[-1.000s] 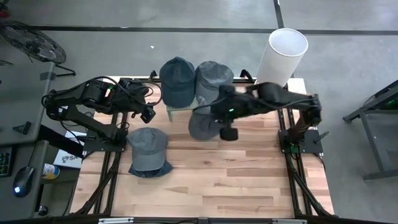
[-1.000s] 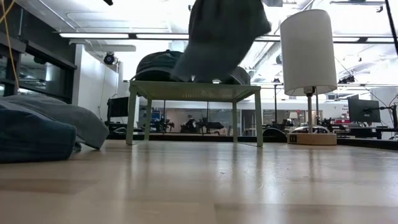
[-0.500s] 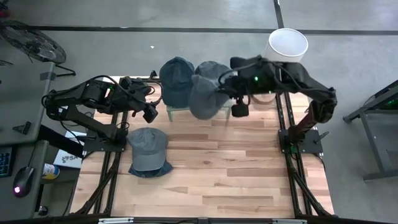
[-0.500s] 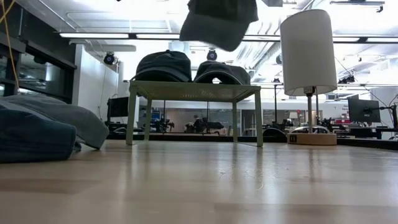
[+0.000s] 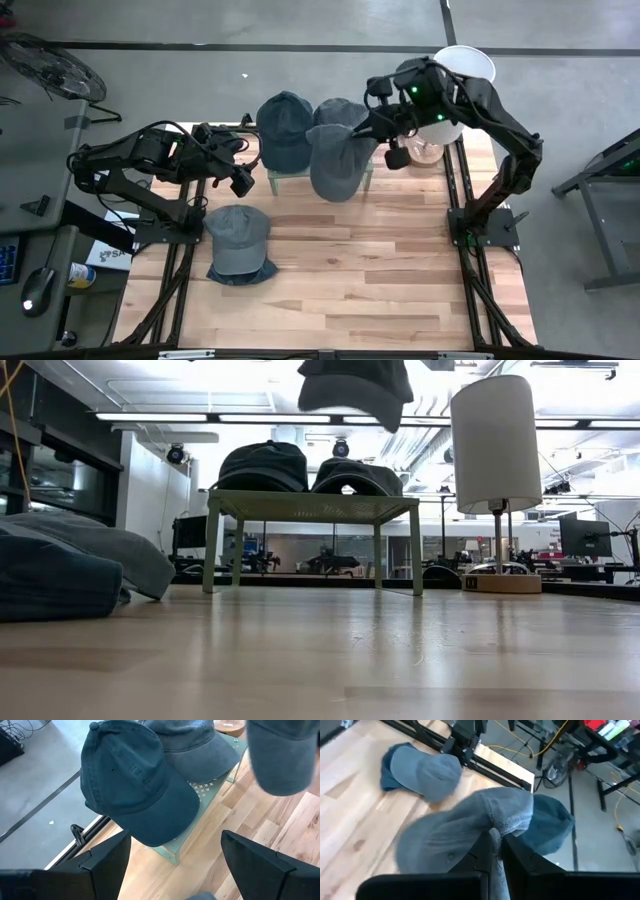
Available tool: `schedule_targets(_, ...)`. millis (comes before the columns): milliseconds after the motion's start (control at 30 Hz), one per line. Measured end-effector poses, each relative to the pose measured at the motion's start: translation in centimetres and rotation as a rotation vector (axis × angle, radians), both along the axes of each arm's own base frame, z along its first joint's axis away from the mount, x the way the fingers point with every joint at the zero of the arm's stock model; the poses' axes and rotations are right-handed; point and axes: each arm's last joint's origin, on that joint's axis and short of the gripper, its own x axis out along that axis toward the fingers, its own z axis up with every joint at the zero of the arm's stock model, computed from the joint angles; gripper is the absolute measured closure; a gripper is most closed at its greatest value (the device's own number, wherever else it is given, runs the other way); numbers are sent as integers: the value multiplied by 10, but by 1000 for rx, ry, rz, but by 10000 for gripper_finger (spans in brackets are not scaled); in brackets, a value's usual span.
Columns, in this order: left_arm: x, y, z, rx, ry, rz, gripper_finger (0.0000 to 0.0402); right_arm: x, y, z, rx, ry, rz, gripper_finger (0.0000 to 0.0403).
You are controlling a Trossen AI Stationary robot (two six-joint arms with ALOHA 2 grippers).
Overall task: Pick & Place hat
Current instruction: Stack the right gray cap on the gray cap on the shelf
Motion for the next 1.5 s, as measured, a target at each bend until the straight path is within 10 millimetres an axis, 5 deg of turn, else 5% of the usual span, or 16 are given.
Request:
schedule_targets(700,2,0,2,-14,-63,48,97,-18,-50,1,-103,-12,-15,387)
schedule_targets(1500,2,1,2,-3,-65,56,97,-3,-87,-21,-57,36,-30,387)
